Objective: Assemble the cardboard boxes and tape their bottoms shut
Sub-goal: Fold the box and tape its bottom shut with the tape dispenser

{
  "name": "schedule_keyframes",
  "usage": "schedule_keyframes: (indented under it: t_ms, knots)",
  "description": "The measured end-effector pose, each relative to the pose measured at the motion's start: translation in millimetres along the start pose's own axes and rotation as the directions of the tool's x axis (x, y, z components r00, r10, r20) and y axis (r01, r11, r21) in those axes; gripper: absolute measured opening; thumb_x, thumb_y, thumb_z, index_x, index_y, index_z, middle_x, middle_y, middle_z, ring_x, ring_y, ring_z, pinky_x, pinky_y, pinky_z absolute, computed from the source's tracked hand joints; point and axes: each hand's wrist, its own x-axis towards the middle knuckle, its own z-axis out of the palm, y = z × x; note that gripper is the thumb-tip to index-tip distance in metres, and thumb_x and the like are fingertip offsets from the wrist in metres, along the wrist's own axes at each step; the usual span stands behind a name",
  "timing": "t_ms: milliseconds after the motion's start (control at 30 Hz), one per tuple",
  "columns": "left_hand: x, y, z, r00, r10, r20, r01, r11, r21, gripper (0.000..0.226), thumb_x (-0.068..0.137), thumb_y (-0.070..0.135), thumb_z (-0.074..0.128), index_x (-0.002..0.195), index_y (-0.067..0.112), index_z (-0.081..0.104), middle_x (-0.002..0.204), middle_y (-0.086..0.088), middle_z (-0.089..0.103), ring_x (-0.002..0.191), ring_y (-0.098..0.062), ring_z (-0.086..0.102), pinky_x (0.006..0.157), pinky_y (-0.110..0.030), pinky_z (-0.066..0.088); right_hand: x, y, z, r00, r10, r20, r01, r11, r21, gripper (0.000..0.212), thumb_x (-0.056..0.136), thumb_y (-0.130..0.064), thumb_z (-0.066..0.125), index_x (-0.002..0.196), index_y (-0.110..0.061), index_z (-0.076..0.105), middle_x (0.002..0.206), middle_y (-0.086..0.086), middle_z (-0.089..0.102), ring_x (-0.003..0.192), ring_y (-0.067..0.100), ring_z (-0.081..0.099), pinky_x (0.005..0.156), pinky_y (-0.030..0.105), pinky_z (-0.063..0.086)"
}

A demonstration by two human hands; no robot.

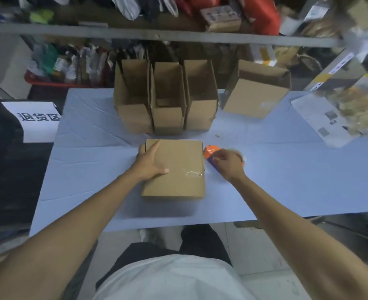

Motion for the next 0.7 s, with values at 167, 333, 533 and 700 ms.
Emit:
schedule_keyframes:
  t_ms: [167,333,533,700]
  knots:
    - [-6.2,33.7,19.1,0.988,0.090,-0.125,-0.049,0.952,0.301,0.098,0.067,0.053,0.075,0.149,0.039,0.024,0.160,-0.002,-0.022,0.147,-0.030,-0.017,0.119,-0.047,0.006,-4.3,8.2,-0.5,0.973,0.083,0.214,-0.109,0.987,0.115,0.014,0.088,-0.018,0.064,0.089,-0.003,0.065,0.078,0.006,0.065,0.072,0.021,0.061,0.076,0.049,0.054]
    - [2.2,67.0,26.2,0.990,0.138,-0.024,-0.106,0.850,0.516,0.099,0.070,0.064,0.069,0.151,0.043,0.016,0.163,-0.002,0.000,0.149,-0.026,-0.001,0.118,-0.048,0.008,-9.3,-0.8,13.7,0.947,-0.050,0.319,-0.017,0.979,0.205,0.048,0.085,-0.017,0.073,0.128,-0.011,0.053,0.118,0.002,0.061,0.097,0.015,0.060,0.081,0.029,0.051]
    - [-3.3,61.7,21.6,0.949,0.170,-0.266,-0.013,0.863,0.506,0.066,0.078,0.061,0.063,0.134,0.030,0.048,0.139,-0.003,0.036,0.130,-0.026,0.029,0.109,-0.043,0.021,21.6,-25.0,-7.0,0.846,-0.172,0.505,0.177,0.983,0.038,0.044,0.092,-0.001,0.051,0.134,-0.012,0.055,0.101,-0.009,0.063,0.091,0.008,0.057,0.075,0.014,0.041]
    - [3.6,53.4,18.5,0.950,0.223,-0.218,-0.140,0.930,0.340,0.027,0.094,0.029,0.055,0.119,0.027,0.064,0.127,-0.004,0.048,0.121,-0.023,0.045,0.113,-0.039,0.019,38.2,-47.0,-16.2,0.765,-0.174,0.620,0.307,0.945,-0.113,0.049,0.091,-0.001,0.049,0.134,-0.022,0.058,0.109,-0.011,0.057,0.093,0.006,0.051,0.064,-0.006,0.032]
